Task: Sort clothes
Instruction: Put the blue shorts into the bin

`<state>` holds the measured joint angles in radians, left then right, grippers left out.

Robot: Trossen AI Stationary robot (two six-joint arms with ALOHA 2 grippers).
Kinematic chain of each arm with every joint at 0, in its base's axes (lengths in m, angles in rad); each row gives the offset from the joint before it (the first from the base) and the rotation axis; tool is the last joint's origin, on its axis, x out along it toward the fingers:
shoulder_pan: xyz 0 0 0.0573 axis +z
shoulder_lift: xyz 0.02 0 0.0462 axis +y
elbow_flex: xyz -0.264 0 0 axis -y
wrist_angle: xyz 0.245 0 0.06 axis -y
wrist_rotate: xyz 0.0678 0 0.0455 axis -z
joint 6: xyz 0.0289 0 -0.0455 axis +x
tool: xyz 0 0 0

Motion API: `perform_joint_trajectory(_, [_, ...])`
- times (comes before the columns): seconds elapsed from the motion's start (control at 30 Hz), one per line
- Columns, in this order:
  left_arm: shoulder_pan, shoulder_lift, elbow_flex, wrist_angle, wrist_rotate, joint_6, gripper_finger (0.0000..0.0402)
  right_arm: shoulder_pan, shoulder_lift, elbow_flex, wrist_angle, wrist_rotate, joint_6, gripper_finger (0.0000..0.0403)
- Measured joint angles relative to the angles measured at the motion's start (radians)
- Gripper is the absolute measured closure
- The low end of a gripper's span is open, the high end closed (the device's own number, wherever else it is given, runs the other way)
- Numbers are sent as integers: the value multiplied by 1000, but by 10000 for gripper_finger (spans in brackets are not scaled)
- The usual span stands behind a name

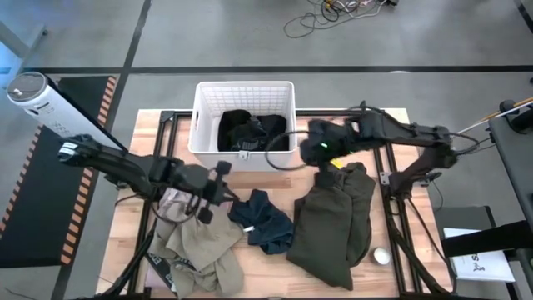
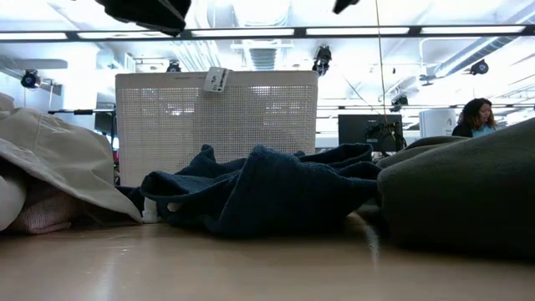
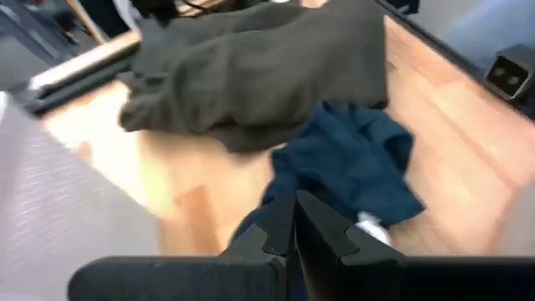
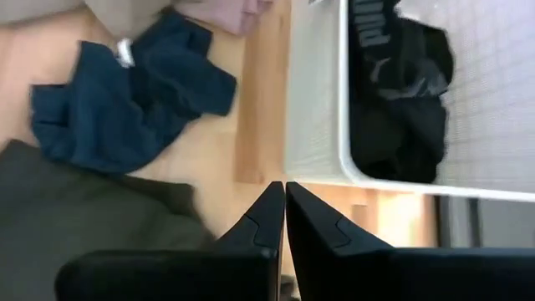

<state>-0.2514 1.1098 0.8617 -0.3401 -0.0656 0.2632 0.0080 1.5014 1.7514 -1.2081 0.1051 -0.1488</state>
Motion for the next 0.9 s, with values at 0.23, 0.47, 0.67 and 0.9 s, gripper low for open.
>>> perform_joint_trajectory(0.23, [-22,186,59,-5,0,-208,401,59,-244,-348,332,1,48,403])
perform_joint_trajectory(0.47, [-13,359,113,-27,-22,-390,385,70,-369,-541,454,32,45,403])
perform_joint_trajectory(0.67, [-14,472,175,-57,-21,-452,304,71,-403,-632,491,27,44,403])
perform_joint_trajectory(0.9, [-14,620,241,-71,-24,-486,178,71,-420,-718,521,26,53,403])
